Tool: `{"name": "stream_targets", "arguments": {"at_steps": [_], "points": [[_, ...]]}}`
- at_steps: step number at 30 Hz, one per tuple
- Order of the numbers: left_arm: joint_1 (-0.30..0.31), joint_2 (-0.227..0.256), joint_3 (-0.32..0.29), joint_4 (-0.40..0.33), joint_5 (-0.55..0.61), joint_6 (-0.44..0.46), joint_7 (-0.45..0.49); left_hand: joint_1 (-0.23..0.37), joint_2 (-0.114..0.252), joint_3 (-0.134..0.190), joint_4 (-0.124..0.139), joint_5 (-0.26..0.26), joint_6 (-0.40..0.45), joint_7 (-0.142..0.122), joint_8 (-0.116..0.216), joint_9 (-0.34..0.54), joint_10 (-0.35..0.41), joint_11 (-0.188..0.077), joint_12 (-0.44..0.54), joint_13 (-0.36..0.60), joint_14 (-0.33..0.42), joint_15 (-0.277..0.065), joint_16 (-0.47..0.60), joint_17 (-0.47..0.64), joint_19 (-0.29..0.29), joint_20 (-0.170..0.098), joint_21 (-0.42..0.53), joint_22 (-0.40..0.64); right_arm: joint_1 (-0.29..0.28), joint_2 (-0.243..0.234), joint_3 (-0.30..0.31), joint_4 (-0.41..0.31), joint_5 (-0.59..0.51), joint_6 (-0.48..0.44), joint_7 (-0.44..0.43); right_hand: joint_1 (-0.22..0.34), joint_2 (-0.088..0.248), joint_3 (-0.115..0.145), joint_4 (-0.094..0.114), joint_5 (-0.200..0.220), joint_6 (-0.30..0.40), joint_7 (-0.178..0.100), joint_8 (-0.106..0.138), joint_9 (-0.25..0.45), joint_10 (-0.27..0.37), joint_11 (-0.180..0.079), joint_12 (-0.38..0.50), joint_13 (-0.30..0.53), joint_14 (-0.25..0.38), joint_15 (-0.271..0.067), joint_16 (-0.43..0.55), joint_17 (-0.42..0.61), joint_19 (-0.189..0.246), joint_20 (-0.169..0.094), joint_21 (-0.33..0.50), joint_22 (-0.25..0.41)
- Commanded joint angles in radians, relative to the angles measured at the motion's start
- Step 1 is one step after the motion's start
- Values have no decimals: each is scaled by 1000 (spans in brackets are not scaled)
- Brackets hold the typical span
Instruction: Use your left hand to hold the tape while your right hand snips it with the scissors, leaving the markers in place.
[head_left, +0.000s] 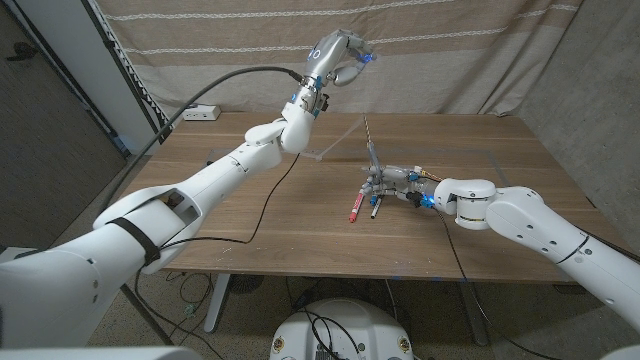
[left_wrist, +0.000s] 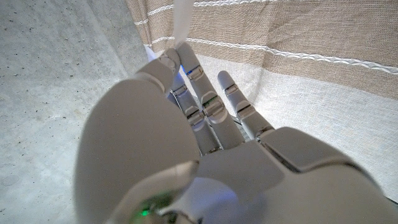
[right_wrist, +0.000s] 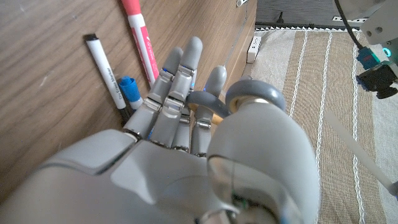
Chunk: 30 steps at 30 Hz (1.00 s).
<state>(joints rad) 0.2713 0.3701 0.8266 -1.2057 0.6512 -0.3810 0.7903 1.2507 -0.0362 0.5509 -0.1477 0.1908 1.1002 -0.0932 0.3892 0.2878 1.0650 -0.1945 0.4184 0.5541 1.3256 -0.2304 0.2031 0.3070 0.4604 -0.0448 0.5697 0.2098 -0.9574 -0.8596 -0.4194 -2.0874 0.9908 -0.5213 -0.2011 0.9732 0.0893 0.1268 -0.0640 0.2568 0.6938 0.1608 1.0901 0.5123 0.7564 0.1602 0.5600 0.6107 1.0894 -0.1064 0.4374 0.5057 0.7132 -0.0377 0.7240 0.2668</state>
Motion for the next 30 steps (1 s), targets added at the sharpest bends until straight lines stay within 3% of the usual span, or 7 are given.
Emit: {"name": "stream_targets", "arguments": {"at_steps": [1, 7, 11, 23, 30], "points": [[2, 5, 1, 11, 23, -18, 46, -2, 8, -4, 0, 8, 2, -1, 4, 2, 7, -6, 2, 1, 15, -10, 7, 17, -4, -136, 5, -1, 1, -17, -1, -21, -14, -7, 0, -38, -8, -18, 9, -31, -36, 16, -39, -32, 71, -65, -26, -18, -48, -63, 2, -7, -8, 13, -3, -12], [5, 10, -3, 17, 23, -31, 69, -2, 8, -4, 0, 8, 0, 0, 4, 2, 8, -5, 3, 2, 14, -10, 7, 17, -4, -136, 6, -1, 7, -17, -7, -25, -14, -17, 6, -89, -18, -42, 19, -61, -66, 33, -100, -78, 23, -28, -64, -45, -98, -20, -7, -29, -37, 36, -14, -32], [14, 21, -11, 9, 20, -30, 75, -2, 8, -4, 0, 8, 1, 0, 5, 1, 8, -5, 3, 2, 14, -10, 7, 17, -5, -136, 7, -1, 16, -14, -18, -26, -16, -27, 12, -111, -26, -53, 23, -70, -75, 38, -126, -98, 1, -22, -81, -57, -125, -11, -16, -41, -44, 45, -17, -41], [37, 50, -29, -16, 19, -37, 75, -2, 8, -4, 0, 8, 2, 3, 5, -1, 8, -5, 2, 2, 15, -10, 7, 18, -6, -136, 9, -1, 25, 13, -37, -19, -30, -23, 2, -122, -24, -57, 22, -73, -75, 39, -144, -114, 1, -24, -88, -67, -136, -9, -14, -50, -52, 53, -21, -48], [43, 53, -34, -27, 23, -29, 66, -3, 8, -5, 0, 8, 2, 1, 5, -1, 8, -6, 2, 3, 14, -10, 7, 18, -7, -136, 11, -1, 24, 4, -27, -8, -34, -13, 15, -125, -20, -57, 21, -73, -70, 38, -151, -122, 3, -26, -90, -72, -138, -7, -11, -53, -53, 54, -22, -51]]}}
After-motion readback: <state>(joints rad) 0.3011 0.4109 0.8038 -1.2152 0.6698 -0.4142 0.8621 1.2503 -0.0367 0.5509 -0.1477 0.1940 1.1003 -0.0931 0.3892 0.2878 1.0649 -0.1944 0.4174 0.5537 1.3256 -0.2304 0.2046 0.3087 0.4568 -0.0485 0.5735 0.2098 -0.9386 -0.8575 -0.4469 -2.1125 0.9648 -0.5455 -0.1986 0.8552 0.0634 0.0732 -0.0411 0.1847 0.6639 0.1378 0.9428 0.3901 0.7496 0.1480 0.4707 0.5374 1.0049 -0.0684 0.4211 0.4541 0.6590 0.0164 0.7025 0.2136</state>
